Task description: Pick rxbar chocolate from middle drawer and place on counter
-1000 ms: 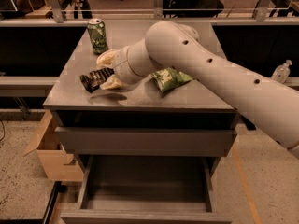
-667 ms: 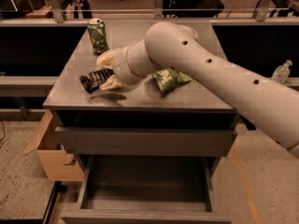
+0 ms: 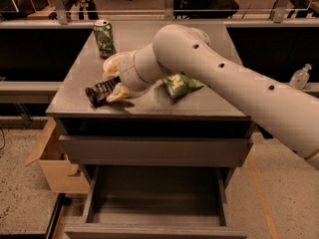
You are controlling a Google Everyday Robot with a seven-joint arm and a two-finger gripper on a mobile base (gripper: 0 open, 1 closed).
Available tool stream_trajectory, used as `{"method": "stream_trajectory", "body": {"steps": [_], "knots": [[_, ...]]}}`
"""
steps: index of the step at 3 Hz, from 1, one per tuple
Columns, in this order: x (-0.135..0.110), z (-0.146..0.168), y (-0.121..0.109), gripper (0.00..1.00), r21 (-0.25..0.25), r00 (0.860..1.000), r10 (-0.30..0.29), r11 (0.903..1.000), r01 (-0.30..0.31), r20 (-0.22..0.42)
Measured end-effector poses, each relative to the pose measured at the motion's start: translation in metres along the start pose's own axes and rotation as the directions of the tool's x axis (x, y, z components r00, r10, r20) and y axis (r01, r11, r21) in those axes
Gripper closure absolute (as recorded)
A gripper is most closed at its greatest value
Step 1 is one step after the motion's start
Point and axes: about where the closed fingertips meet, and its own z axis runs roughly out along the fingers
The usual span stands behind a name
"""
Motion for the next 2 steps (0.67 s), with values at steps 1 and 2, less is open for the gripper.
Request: {"method": "stream_trajectory", "body": {"steps": [1, 2], "knots": [[-0.0009, 0.0014, 0.0008, 0.13, -0.002, 1.000, -0.001, 1.0000, 0.001, 0.002], [-0.0018, 0.0029, 0.0016, 0.00, -0.005, 1.000, -0.002, 1.0000, 0.002, 0.004]]}}
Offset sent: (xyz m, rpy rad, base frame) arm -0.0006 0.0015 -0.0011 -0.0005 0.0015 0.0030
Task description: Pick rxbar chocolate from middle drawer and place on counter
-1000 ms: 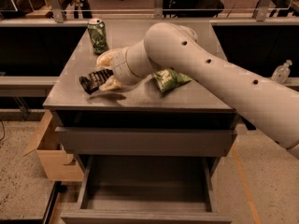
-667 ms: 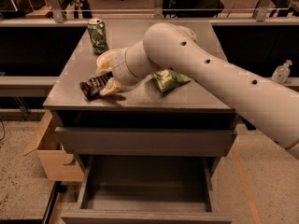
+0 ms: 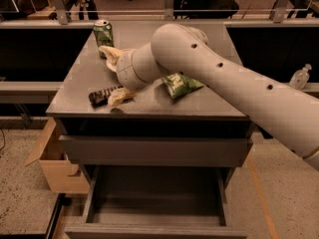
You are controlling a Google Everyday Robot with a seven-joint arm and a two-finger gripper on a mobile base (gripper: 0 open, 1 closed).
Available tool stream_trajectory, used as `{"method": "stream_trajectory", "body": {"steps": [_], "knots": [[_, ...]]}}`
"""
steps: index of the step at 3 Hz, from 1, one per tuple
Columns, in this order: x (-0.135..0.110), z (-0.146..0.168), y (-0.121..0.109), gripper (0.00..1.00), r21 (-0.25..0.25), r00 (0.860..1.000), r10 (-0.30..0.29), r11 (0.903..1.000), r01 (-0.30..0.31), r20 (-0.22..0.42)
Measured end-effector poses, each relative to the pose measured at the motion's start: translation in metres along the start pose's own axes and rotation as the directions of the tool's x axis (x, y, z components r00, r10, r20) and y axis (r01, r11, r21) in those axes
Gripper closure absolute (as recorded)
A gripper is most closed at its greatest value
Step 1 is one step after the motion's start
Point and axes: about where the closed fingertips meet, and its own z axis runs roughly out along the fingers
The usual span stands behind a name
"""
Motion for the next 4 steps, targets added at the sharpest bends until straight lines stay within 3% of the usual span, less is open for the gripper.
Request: {"method": "stream_trajectory", "body": {"steps": [2, 3, 4], "knots": [[-0.0016, -0.0021, -0.0024, 0.00, 0.000, 1.000, 0.000, 1.0000, 0.000, 0.000], [-0.0020, -0.0027, -0.0030, 0.19, 0.000, 1.000, 0.000, 1.0000, 0.000, 0.000], [-0.0027, -0.0037, -0.0042, 0.16, 0.000, 1.000, 0.000, 1.0000, 0.000, 0.000]]}}
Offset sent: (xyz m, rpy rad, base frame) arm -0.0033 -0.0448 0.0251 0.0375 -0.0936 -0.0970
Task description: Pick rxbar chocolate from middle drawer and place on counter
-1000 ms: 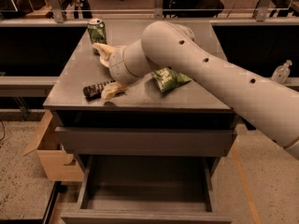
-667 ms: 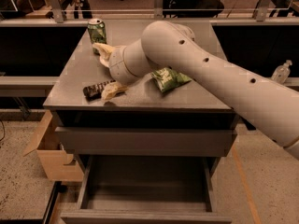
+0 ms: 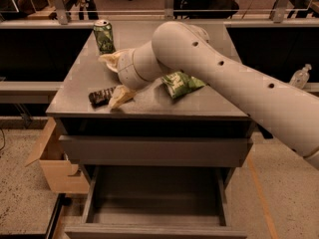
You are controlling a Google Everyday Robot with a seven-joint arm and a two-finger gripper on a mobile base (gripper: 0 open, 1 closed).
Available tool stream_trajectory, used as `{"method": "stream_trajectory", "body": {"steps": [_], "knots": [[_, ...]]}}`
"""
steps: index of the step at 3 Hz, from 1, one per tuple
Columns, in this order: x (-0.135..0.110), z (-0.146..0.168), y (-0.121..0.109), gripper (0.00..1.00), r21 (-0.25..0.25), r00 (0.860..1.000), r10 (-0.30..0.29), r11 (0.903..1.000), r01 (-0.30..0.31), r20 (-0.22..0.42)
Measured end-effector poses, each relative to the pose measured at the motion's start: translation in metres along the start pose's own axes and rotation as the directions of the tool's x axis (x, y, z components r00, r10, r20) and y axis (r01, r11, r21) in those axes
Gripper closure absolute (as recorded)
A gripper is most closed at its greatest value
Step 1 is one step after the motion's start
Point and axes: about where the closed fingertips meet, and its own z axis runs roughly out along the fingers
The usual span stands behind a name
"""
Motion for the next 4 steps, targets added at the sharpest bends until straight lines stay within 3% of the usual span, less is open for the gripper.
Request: {"method": "stream_trajectory", "body": {"steps": [1, 2, 3, 4], "knots": [[0.004, -0.039, -0.007, 0.00, 0.101, 0.998, -0.004, 0.9948, 0.011, -0.069], [0.009, -0.100, -0.016, 0.00, 0.243, 0.987, 0.005, 0.9694, 0.035, -0.162], [0.021, -0.145, -0.021, 0.00, 0.334, 0.974, 0.042, 0.9418, 0.035, -0.222], [0.047, -0.171, -0.014, 0.00, 0.382, 0.960, 0.118, 0.9241, -0.013, -0.253]]}}
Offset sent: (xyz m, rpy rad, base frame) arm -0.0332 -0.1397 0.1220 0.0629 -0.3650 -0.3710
